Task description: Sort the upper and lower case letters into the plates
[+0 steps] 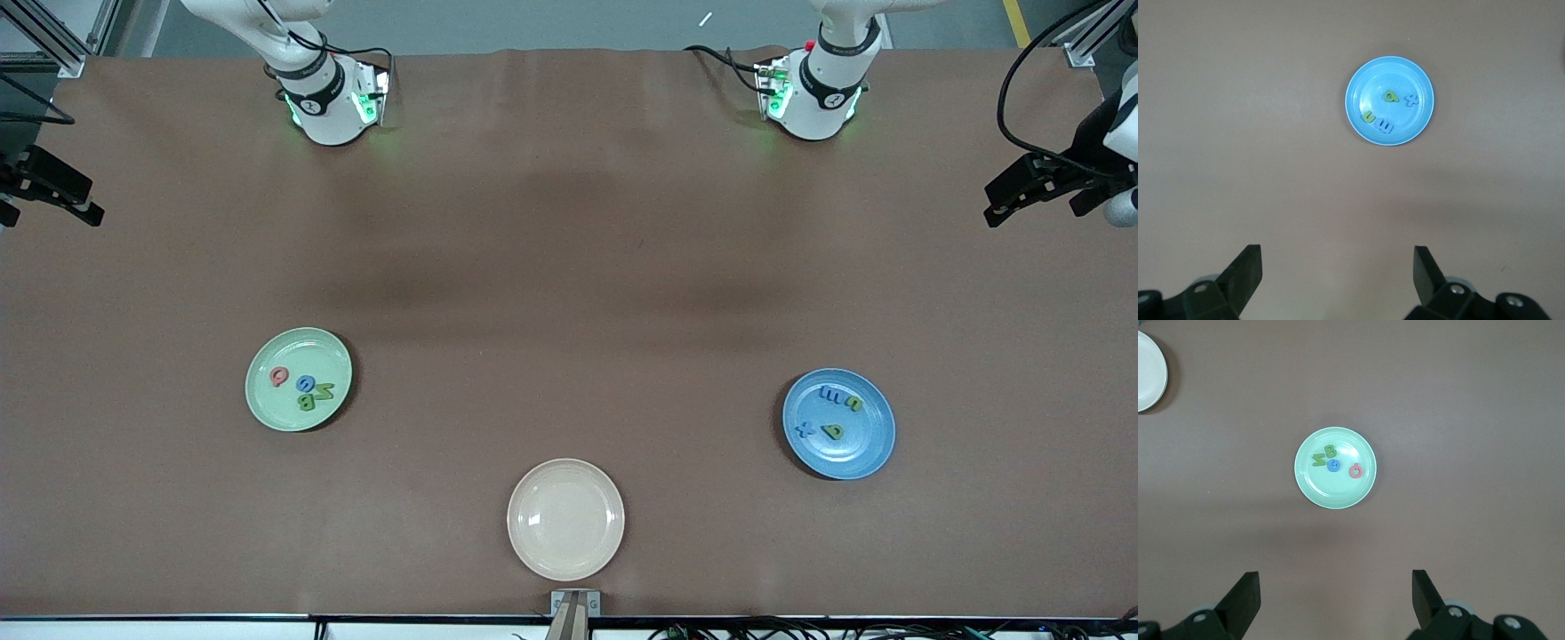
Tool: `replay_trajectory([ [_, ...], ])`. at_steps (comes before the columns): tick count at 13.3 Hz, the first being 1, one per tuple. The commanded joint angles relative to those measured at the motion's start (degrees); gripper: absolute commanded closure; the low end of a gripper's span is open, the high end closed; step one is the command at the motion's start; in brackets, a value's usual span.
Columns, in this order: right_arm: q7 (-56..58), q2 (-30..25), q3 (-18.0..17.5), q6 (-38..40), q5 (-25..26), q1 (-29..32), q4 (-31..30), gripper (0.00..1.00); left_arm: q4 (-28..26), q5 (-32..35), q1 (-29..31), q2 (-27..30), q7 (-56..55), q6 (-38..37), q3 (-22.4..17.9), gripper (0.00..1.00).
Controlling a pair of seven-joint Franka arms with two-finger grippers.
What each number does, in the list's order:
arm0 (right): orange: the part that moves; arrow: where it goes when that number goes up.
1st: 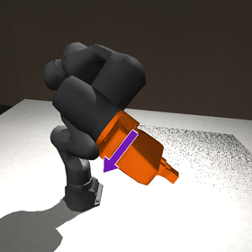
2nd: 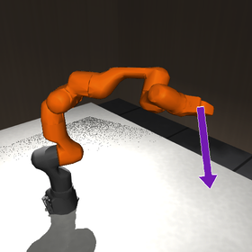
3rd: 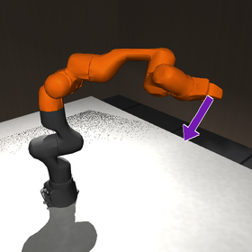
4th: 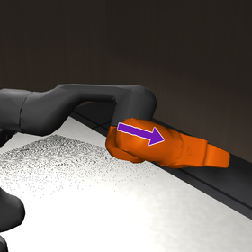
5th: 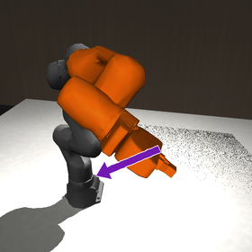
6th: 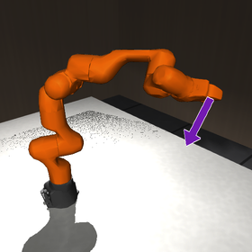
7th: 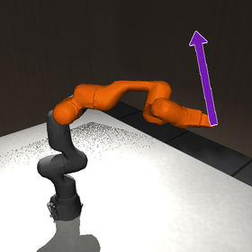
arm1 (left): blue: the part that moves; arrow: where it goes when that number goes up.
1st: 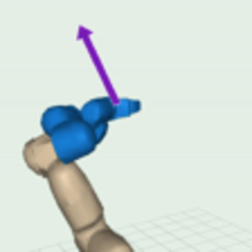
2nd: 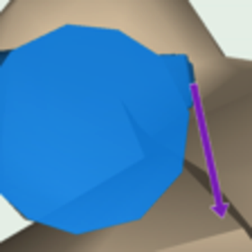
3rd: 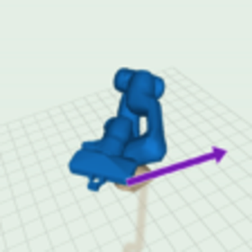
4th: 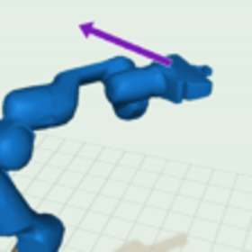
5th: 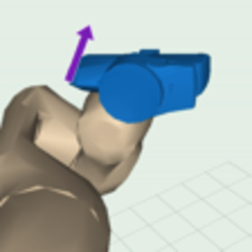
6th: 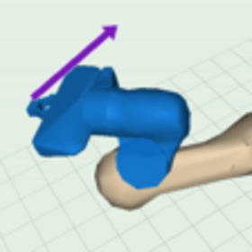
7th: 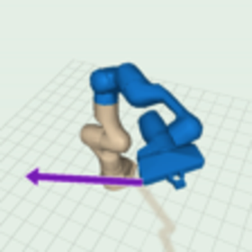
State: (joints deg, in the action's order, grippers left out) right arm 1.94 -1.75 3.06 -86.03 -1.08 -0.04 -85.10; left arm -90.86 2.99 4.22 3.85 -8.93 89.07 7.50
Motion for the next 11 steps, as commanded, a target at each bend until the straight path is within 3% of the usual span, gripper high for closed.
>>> replay_trajectory([
  [1, 0.6, -0.2, -0.6, 0.2, 0.5, 0.8, -0.2, 0.0, -0.6, -0.8, 0.4, 0.6, 1.0, -0.1, -0.2, 0.0],
  [11, 0.7, -0.2, -0.6, 0.2, 0.4, 0.8, -0.2, 0.0, 0.9, -0.9, 0.4, 0.8, 1.0, -0.3, 0.1, 0.0],
])
